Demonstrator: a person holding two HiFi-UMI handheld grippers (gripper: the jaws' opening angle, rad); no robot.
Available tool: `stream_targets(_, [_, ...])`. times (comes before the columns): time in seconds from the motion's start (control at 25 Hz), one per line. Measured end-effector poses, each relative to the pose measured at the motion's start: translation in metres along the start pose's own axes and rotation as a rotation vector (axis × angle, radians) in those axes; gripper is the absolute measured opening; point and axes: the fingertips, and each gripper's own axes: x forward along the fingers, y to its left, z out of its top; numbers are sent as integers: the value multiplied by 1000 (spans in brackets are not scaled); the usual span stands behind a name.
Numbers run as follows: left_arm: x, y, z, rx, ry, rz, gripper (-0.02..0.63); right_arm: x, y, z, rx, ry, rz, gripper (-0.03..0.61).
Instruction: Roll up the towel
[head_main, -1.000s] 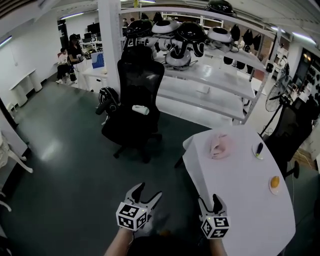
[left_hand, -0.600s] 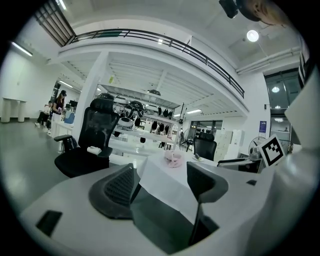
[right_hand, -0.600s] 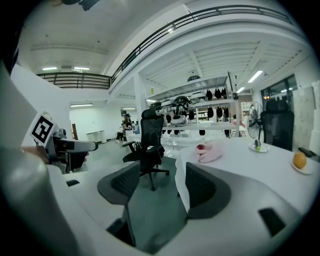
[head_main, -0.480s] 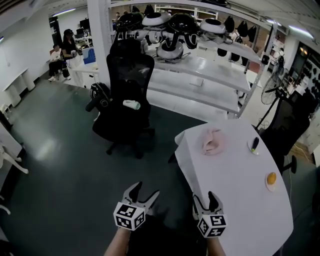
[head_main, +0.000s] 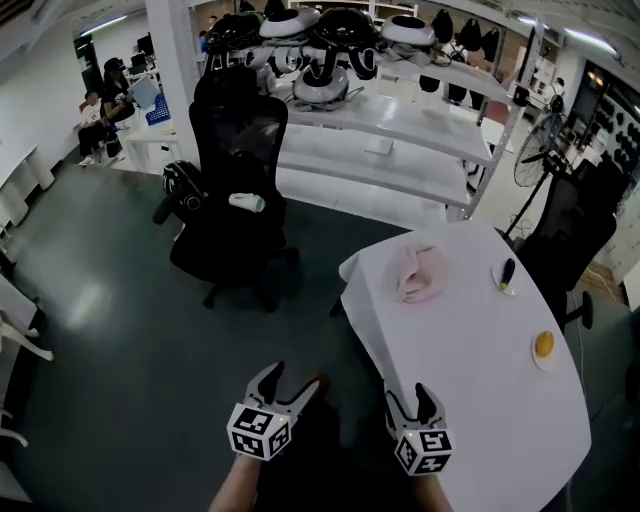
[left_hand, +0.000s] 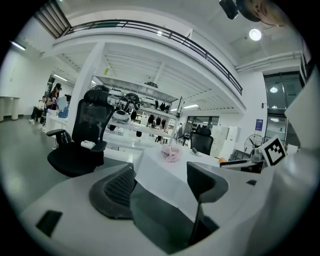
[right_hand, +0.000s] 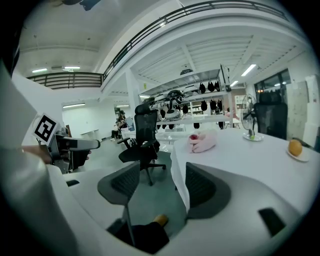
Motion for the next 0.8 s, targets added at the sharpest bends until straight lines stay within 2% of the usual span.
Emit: stream_targets(0.8, [162, 64, 88, 37, 2, -150, 348, 123, -53, 98, 29, -33, -125, 282])
